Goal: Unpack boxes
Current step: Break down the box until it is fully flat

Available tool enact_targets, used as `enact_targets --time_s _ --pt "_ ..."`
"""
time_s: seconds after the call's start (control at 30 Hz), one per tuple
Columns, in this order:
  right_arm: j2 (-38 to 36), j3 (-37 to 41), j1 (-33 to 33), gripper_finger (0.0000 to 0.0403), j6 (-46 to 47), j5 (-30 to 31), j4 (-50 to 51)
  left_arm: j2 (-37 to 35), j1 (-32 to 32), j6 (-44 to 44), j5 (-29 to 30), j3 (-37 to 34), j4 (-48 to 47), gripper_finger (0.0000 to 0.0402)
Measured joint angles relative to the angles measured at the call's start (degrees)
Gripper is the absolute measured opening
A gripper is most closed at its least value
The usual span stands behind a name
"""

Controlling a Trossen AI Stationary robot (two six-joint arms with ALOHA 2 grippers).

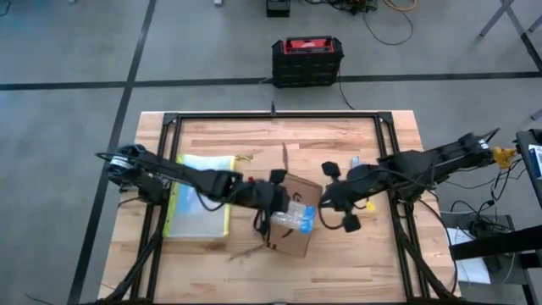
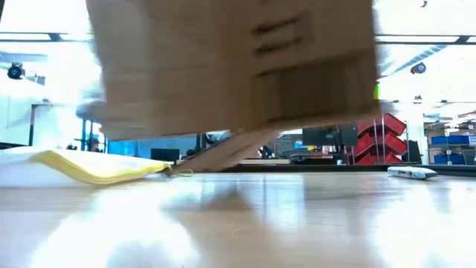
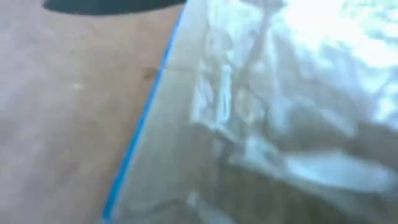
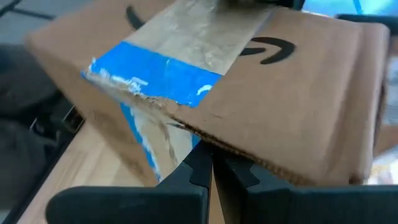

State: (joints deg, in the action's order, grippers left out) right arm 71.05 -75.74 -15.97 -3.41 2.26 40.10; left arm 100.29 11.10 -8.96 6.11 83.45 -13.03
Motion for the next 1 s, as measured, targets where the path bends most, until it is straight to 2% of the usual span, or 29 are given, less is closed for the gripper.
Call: enact_targets --time_s 0.17,0.27,0.43,0.63,0.73,0.93,1.0 --pt "-1.28 -5.19 0.07 0.0000 0.08 3.00 9.61 3.85 -1.70 -2.32 -1.42 1.14 3.15 0.0120" --pt "-2.11 -7.54 0.13 0.0000 0.61 4.28 10.72 5.65 -2.65 -1.50 -4.64 1.01 8.53 0.0120" --pt "-2.26 -7.53 1.47 0.0000 0.25 4.46 12.66 8.09 -3.90 0.57 -8.54 0.33 9.42 0.0120" --pt "-0.17 -3.50 6.53 0.0000 -1.06 0.05 12.89 7.57 -4.05 4.35 -8.36 -4.19 6.22 0.0121" --pt "1.59 -1.13 8.87 0.0000 -1.36 -1.21 11.21 6.19 -4.03 7.41 -8.23 -7.28 1.67 0.0119" --pt "2.74 -0.35 10.83 0.0000 -2.89 0.75 4.81 1.67 -3.68 9.27 -8.61 -17.04 3.51 0.0121" --pt "3.29 -0.74 11.60 0.0000 -3.91 -1.21 3.08 0.38 -3.55 10.51 -8.87 -20.84 1.88 0.0120"
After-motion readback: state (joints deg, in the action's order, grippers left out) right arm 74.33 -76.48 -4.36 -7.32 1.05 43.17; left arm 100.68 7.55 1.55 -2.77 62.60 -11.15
